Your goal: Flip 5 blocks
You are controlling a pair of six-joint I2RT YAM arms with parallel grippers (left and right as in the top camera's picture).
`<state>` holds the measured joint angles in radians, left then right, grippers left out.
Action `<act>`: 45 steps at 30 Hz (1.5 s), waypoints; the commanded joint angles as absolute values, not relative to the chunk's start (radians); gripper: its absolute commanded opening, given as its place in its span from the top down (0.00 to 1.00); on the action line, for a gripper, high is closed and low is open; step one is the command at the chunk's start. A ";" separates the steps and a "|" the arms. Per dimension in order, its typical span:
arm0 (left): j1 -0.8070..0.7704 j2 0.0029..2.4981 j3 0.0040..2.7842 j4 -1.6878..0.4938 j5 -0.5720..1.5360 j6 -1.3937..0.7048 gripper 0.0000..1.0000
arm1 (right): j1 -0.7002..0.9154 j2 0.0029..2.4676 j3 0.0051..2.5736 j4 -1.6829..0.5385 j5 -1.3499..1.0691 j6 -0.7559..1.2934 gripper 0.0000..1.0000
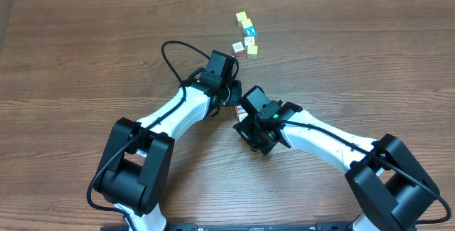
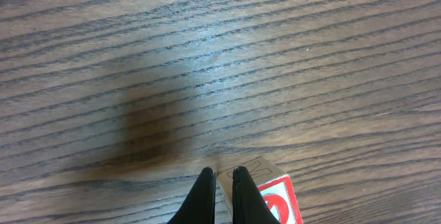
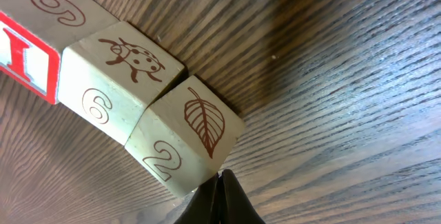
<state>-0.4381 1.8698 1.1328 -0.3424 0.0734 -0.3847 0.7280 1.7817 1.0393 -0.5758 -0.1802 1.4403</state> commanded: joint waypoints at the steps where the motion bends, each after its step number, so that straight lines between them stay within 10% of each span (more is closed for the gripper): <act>1: -0.453 1.929 1.134 -0.354 0.124 -0.360 0.96 | 0.726 1.783 1.051 -0.554 -0.158 1.448 0.96; 45: -0.430 1.946 1.158 -0.339 0.123 -0.359 0.96 | 0.754 1.783 1.051 -0.590 -0.152 1.470 0.96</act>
<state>-0.4301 1.9156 1.1530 -0.3252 0.0975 -0.3847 0.7559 1.7817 1.0393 -0.5892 -0.1753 1.4666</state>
